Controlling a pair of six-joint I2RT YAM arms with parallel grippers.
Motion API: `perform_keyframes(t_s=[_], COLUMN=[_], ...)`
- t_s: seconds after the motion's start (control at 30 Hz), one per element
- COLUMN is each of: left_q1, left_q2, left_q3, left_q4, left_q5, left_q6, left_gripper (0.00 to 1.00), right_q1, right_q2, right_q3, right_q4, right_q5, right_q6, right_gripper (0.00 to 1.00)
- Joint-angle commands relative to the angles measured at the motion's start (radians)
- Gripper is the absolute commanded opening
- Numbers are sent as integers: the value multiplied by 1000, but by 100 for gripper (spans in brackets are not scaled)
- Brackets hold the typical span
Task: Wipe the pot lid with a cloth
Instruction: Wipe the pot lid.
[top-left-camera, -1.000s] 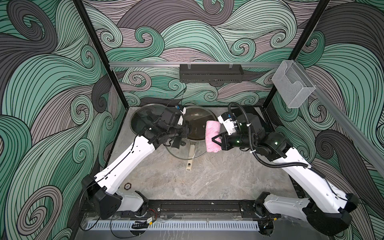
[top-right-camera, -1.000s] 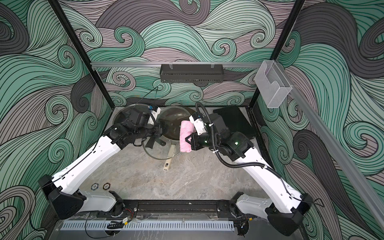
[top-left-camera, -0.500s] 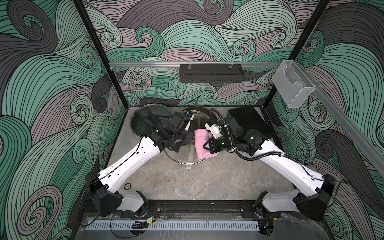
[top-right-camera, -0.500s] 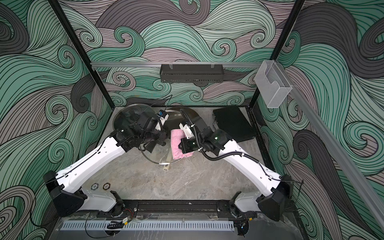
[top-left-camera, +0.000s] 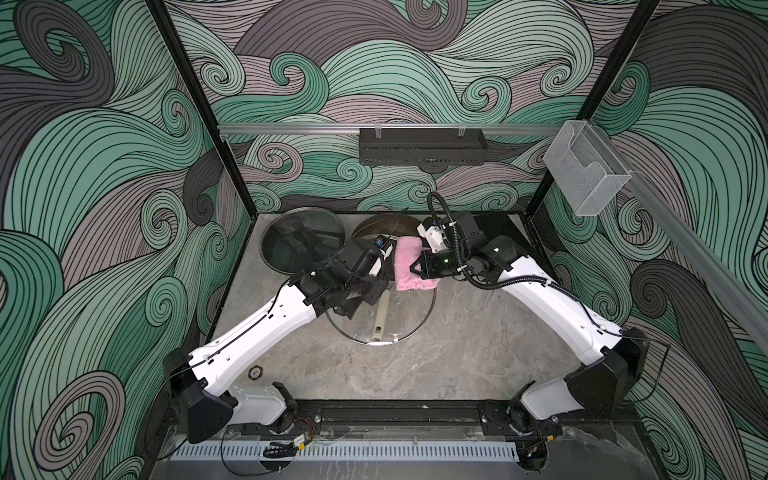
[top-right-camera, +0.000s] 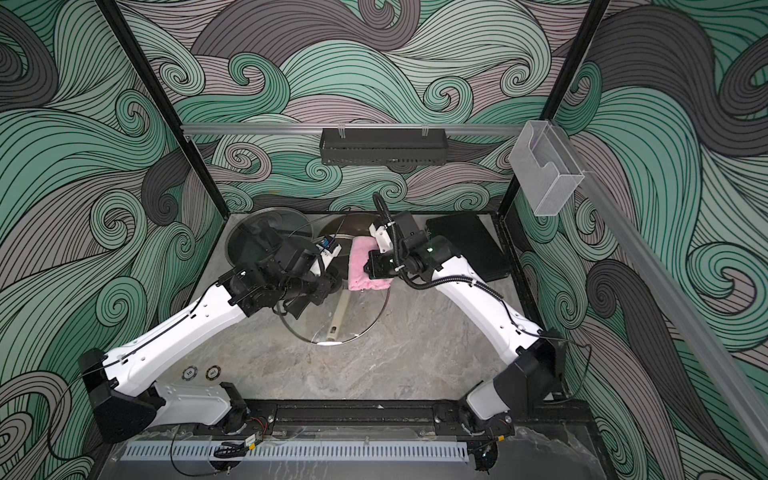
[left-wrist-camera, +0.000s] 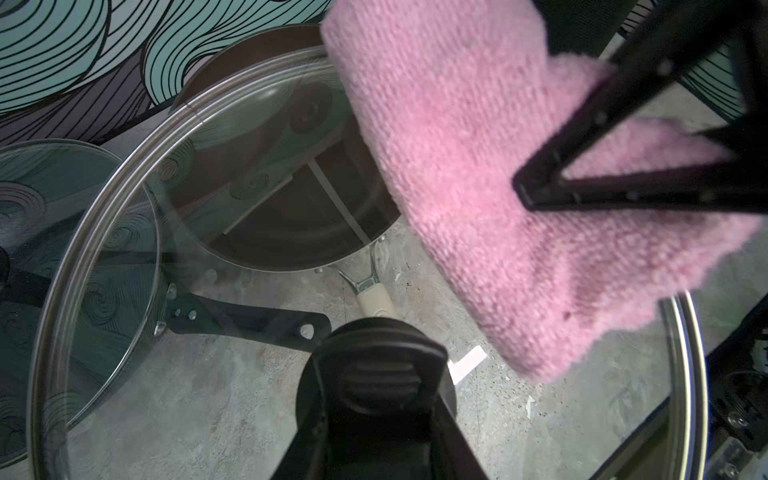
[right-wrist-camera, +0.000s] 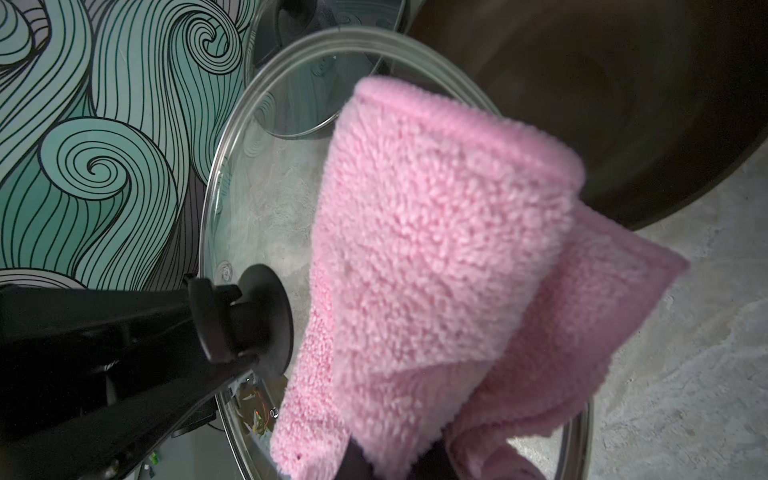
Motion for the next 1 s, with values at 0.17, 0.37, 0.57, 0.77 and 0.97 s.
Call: perform_keyframes(t_s=[0.17,0.37,0.57,0.77,0.97], left_q1=[-23,-23,-23,-23,-21], left_q2=[-80,-71,-64,-33,11], left_q3=[70,72,76,82,126], left_q4=[183,197,181,156,137], left_q5=[121,119,62,-33,-118], left_q6=[8,5,11,-18,-54], left_gripper=[0,0,0,0,0], right_q1=[-1,47,25,-31,-47], right_q2=[194,291,272,164,28], right_q3=[179,268,242,173,43], right_q4=[26,1,-7,-8,-8], right_q5=[-126,-143,-93,-77,-58], right_q6=[-47,-59,-44,-21,2], right_gripper=[0,0,0,0,0])
